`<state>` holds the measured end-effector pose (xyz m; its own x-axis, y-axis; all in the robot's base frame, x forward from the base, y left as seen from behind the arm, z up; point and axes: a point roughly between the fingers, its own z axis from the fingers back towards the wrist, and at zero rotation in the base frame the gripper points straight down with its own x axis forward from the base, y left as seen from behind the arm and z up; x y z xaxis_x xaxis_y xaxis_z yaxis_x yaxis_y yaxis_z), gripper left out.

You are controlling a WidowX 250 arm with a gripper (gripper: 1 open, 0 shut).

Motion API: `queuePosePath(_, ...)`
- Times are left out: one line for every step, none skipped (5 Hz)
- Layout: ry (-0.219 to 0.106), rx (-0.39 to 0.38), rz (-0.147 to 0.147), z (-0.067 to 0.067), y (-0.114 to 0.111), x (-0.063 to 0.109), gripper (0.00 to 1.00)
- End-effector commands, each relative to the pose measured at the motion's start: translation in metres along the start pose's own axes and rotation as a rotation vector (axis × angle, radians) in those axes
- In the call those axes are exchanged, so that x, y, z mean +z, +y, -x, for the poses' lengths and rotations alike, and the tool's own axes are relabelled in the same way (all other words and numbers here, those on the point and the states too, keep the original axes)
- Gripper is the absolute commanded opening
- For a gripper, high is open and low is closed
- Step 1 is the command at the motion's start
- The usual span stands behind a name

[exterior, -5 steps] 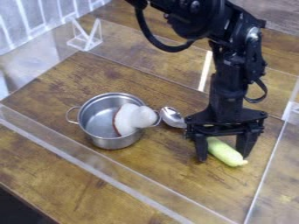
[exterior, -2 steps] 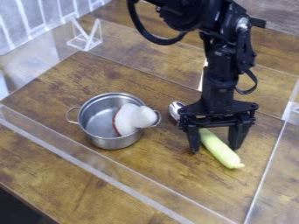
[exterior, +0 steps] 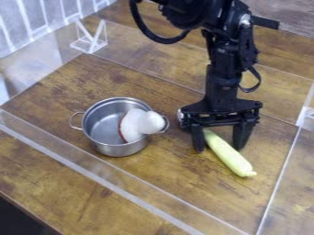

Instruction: Move the green spoon to the left

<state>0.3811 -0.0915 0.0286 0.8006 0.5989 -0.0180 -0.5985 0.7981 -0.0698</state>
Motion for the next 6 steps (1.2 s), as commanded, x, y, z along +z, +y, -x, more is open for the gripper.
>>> queuePosePath(-0.045, 0.032, 0.035, -0.012, -0.009, 0.02, 1.0)
queuePosePath(-0.051, 0.036, 0.037, -0.007, -0.015, 0.026, 1.0)
queuePosePath(-0.052, -0.008, 0.044, 0.001, -0.018, 0.021, 1.0)
queuePosePath(-0.047, -0.035, 0.043, 0.006, -0.019, 0.017, 0.0)
queuePosePath(-0.044, -0.064, 0.046, 0.011, -0.021, 0.017, 1.0)
queuePosePath(-0.045, -0.056, 0.045, 0.012, -0.022, 0.017, 1.0)
